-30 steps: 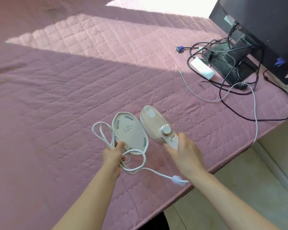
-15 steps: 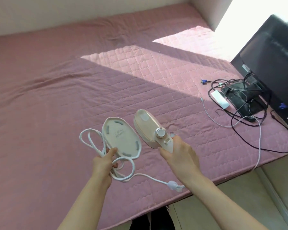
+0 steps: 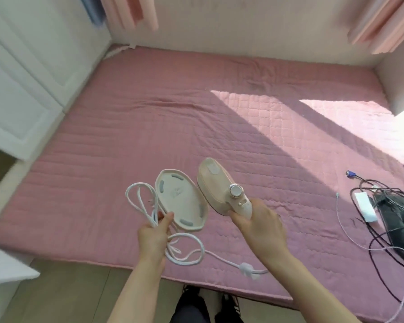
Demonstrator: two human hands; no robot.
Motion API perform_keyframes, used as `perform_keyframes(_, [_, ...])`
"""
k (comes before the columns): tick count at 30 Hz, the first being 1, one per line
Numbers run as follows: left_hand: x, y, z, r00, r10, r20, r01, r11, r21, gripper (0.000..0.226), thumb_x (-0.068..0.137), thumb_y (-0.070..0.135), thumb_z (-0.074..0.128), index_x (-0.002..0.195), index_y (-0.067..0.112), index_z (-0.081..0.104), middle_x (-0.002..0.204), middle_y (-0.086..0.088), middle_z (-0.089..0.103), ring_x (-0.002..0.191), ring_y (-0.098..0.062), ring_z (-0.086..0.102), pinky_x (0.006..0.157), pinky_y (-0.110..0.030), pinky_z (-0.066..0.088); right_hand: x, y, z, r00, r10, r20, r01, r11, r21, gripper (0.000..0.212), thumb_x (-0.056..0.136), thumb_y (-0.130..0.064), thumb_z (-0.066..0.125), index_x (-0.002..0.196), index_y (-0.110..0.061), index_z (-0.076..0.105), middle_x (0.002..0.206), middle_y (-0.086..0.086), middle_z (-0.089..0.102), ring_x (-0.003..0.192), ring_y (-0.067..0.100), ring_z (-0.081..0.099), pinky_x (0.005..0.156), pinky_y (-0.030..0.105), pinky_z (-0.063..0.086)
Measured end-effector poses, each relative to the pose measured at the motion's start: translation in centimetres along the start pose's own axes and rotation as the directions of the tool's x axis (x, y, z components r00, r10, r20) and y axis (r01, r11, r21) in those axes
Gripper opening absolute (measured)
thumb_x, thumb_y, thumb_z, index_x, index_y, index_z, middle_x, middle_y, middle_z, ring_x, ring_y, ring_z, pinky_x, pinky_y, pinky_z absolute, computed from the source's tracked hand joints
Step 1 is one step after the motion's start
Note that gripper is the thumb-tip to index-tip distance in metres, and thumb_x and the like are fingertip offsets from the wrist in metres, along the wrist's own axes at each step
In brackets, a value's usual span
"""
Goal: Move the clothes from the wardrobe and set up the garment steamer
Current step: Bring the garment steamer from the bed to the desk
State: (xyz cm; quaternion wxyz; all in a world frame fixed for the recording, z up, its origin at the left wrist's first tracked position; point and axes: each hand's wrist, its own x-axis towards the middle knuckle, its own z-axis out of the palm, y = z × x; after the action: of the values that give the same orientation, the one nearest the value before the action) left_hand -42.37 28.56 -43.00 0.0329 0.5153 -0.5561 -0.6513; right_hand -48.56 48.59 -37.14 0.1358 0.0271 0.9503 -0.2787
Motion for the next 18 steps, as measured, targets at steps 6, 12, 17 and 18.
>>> perform_keyframes(6, [-4.9,-2.9,-4.1,0.978,0.006,-0.21,-0.051,0.976,-0.21,0.016,0.08,0.016,0.075,0.082,0.007,0.062,0.068,-0.008,0.057,0.063,-0.024,0.054,0.062,-0.038,0.05,-2.4,-0.7,-0.1,0.971,-0.21,0.112,0.213,0.977,-0.015,0.029,0.082,-0.044,0.055,0.071,-0.02,0.043,0.06,-0.006,0.05,0.052,0.013,0.044,0.047,0.029,0.026])
perform_keyframes(12, [-9.4,-7.0,-8.9,0.933,-0.046,-0.357,-0.099,0.921,-0.377,0.017,0.08,0.017,0.075,0.082,0.008,0.061,0.069,-0.007,0.054,0.063,-0.023,0.052,0.054,-0.033,0.05,-5.7,-2.0,0.6,0.894,-0.375,0.245,0.401,0.914,-0.065,0.026,0.081,-0.039,0.055,0.072,-0.018,0.043,0.06,-0.005,0.048,0.05,0.014,0.041,0.045,0.028,0.025])
perform_keyframes(17, [-13.4,-9.6,-13.1,0.885,-0.141,-0.443,-0.118,0.854,-0.508,0.018,0.081,0.014,0.074,0.081,0.011,0.056,0.066,-0.005,0.05,0.057,-0.017,0.046,0.058,-0.031,0.046,-9.2,-3.9,3.3,0.82,-0.437,0.37,0.496,0.865,-0.078,0.028,0.079,-0.038,0.053,0.069,-0.016,0.04,0.055,-0.005,0.041,0.048,0.017,0.033,0.045,0.026,0.023])
perform_keyframes(18, [-14.1,-10.3,-14.0,0.874,-0.159,-0.459,-0.125,0.84,-0.529,0.019,0.081,0.015,0.074,0.081,0.011,0.056,0.066,-0.005,0.05,0.058,-0.017,0.046,0.061,-0.033,0.045,-10.1,-4.4,4.0,0.803,-0.45,0.391,0.514,0.855,-0.071,0.029,0.079,-0.038,0.053,0.068,-0.015,0.039,0.054,-0.004,0.039,0.048,0.018,0.031,0.045,0.026,0.023])
